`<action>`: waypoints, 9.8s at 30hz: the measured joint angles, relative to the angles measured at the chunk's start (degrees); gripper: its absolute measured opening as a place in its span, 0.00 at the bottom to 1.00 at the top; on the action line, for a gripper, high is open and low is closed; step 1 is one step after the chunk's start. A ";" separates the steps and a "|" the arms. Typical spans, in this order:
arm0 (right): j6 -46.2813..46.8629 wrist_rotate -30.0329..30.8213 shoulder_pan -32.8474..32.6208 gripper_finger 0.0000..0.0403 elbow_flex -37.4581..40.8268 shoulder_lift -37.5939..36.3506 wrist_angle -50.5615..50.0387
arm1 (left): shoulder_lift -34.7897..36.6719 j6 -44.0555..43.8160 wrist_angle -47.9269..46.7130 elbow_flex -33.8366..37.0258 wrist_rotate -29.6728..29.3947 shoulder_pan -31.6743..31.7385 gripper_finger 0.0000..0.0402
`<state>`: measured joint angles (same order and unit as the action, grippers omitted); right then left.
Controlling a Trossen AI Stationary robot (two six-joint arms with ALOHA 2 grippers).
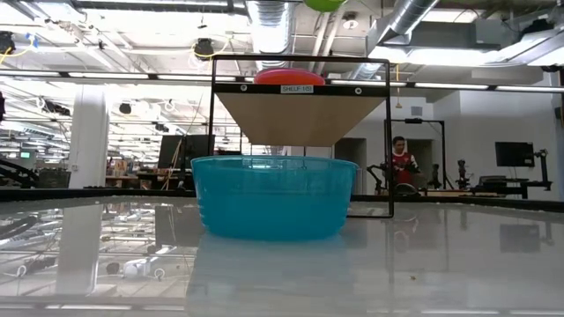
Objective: Place and stack bowls onto a shelf
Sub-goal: Stack the green bowl on top of the pink bowl on the shelf, then stack the blue bowl on top of the green bowl on the shelf
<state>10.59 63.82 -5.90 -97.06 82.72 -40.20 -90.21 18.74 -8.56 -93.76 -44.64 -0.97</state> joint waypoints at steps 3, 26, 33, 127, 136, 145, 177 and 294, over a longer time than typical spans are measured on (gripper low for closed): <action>-1.47 -0.14 -0.11 0.06 -0.02 -0.04 0.55 | 0.04 -0.43 -0.84 0.00 0.54 1.07 0.42; -1.96 -4.87 -0.12 0.20 -0.02 -0.01 -0.28 | 0.11 0.42 -2.49 -0.11 -4.23 0.85 0.00; -1.84 -16.31 0.39 0.47 -0.06 -0.66 0.63 | 0.02 1.08 -6.15 -0.10 -2.55 0.79 0.00; 20.55 -33.27 -12.38 0.68 2.41 -5.04 -13.11 | 4.49 -36.89 -61.81 -13.81 59.45 8.99 0.48; 41.71 -39.55 -15.21 0.68 3.54 2.46 -13.25 | 10.82 -46.62 -64.58 -13.81 46.05 -6.36 0.48; 62.70 -48.90 -24.16 0.69 3.58 11.40 -14.16 | 12.02 -52.44 -64.54 -13.81 30.41 -21.32 0.48; 80.89 -51.95 -21.17 0.61 3.59 39.59 -8.75 | 11.32 -59.08 -64.41 -13.81 21.26 -28.70 0.48; 21.87 8.15 -5.72 0.28 3.48 3.59 -11.23 | 2.75 -28.96 -0.31 8.37 18.25 7.50 0.00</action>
<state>32.47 71.96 -11.62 -93.58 86.31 -51.42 -87.46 -10.22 -8.87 -85.38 -26.39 6.52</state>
